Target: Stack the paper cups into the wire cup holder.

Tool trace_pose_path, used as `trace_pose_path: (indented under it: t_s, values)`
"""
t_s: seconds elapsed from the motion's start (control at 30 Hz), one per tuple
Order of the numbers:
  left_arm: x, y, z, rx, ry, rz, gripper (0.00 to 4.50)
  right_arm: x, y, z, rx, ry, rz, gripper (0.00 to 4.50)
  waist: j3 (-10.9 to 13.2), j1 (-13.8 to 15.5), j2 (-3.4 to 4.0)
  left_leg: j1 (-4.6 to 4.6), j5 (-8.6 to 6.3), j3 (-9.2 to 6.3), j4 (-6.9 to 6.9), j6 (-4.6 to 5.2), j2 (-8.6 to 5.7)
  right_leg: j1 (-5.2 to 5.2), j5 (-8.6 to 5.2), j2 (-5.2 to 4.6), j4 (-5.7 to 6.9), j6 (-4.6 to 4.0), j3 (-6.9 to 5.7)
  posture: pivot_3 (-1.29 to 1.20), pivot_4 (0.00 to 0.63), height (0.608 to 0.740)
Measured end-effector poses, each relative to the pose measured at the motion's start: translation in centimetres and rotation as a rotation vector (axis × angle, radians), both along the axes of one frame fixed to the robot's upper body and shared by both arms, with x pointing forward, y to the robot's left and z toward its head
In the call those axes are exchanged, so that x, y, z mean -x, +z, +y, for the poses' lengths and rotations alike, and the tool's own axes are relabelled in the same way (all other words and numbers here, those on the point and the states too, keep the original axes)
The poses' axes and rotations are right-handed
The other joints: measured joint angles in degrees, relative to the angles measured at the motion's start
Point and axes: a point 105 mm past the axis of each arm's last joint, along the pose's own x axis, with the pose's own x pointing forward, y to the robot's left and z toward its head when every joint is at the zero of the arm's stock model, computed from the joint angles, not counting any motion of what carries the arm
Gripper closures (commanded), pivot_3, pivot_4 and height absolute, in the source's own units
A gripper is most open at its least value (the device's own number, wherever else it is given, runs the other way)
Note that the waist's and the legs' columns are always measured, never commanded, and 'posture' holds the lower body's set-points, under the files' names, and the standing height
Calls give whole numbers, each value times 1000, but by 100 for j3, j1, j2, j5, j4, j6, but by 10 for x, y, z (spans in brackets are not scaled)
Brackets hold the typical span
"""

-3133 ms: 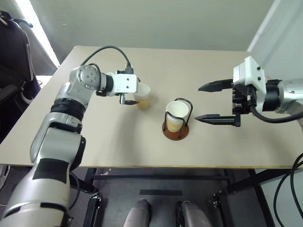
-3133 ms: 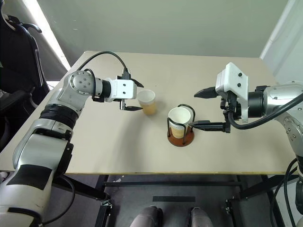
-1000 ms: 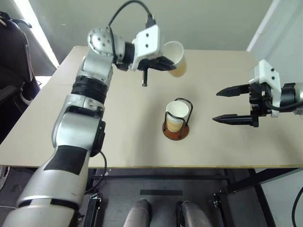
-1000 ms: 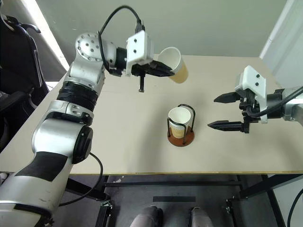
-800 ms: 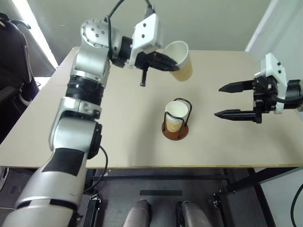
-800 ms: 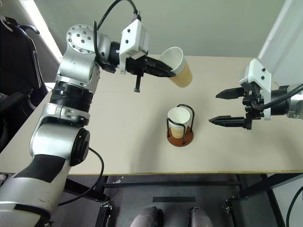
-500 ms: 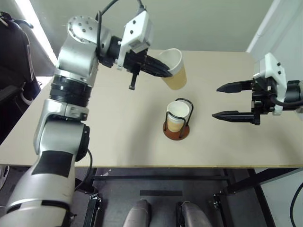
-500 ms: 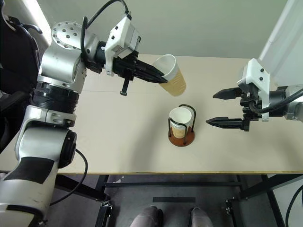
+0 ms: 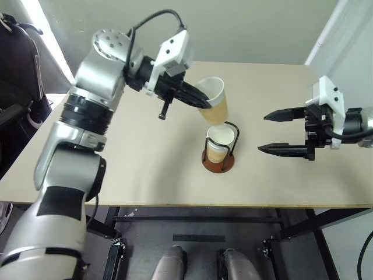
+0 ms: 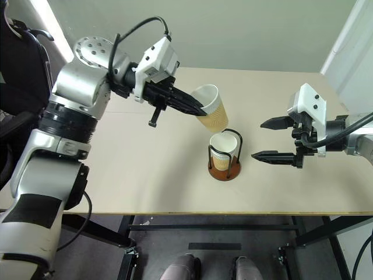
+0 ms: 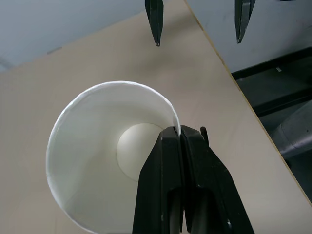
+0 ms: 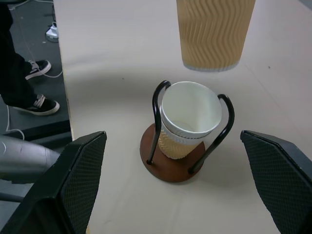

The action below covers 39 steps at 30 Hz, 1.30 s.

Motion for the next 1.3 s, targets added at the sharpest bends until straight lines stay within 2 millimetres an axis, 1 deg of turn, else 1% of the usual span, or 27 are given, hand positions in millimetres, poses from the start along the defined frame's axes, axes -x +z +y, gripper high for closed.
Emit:
trace_pose_path:
  t_s: [0.1,0.23,0.37,0.53,0.87,1.07,1.3]
  values:
    - [-5,-11,-3,-21,0,-4,4489,0,-2,0,1,-5,-2,0,0,-11,0,-1,0,0,0,0,0,-3,1,2,0,2,2,0,150,740]
    - [-10,-18,-5,-33,5,-5,4489,0,-2,1,3,-11,-6,0,0,-12,0,-3,-1,0,-2,-1,1,-3,0,4,-3,4,1,0,150,740]
    - [-12,-20,-6,-40,3,-17,4489,1,-3,2,4,-14,-5,0,0,-4,0,-5,-2,1,-2,1,0,-2,1,3,-5,6,2,0,150,740]
    - [-12,-22,-11,-27,-9,-8,4489,2,-4,4,7,-10,-5,0,0,4,0,-5,-3,1,-1,3,0,-2,2,1,-5,8,3,0,150,740]
    - [-7,-19,-22,-1,-44,7,4489,4,-3,3,-1,-14,-9,0,0,0,0,-5,-3,2,-1,2,0,-2,3,3,-6,10,2,0,150,740]
    - [-6,-21,-17,-22,-34,12,4489,4,-5,1,-3,-23,-3,0,0,3,0,-4,-3,2,-1,2,0,-1,3,3,-6,11,3,0,150,740]
    - [-5,-30,-18,-29,-39,33,4489,4,-7,0,-3,-27,-1,0,0,10,0,-6,-4,1,-1,3,0,-1,4,2,-7,12,3,0,150,740]
